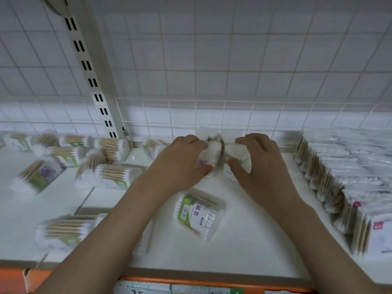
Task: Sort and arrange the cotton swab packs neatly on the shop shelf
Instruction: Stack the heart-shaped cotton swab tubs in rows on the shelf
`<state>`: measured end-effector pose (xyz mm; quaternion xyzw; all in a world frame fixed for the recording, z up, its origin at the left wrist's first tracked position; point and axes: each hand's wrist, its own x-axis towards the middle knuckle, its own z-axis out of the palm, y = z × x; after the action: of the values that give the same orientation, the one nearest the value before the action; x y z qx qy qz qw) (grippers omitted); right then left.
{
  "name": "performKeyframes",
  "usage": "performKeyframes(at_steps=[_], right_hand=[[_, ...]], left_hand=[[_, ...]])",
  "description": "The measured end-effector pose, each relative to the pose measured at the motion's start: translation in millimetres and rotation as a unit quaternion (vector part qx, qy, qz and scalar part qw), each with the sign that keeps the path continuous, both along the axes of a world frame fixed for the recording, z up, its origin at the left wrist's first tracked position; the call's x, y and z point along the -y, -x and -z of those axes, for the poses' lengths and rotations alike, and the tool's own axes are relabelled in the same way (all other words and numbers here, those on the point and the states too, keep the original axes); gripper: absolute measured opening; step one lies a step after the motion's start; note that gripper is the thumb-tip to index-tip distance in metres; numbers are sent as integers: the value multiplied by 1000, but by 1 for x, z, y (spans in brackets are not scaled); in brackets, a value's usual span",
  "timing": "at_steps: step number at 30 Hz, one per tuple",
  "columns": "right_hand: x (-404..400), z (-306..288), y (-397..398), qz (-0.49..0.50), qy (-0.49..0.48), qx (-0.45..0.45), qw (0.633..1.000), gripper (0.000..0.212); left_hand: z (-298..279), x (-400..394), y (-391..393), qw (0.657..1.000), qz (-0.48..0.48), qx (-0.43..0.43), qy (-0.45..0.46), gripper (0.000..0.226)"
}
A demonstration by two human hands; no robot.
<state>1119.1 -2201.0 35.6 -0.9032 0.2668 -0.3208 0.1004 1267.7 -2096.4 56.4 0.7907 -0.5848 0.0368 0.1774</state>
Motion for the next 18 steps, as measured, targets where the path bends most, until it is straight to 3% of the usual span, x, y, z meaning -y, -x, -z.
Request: performKeyframes(at_steps=[7, 10, 18], right_hand=[[-34, 6, -2, -98, -101, -5, 990, 29], [-40, 13, -3, -118, -136, -20, 983, 30], [-49, 21, 2, -187, -189, -109, 958, 71]], left_hand=[[1, -48, -9, 998, -58, -17, -33, 41], [1, -58, -22, 993, -92, -22, -70, 49], [4, -75, -64, 960, -139, -5, -242, 74]])
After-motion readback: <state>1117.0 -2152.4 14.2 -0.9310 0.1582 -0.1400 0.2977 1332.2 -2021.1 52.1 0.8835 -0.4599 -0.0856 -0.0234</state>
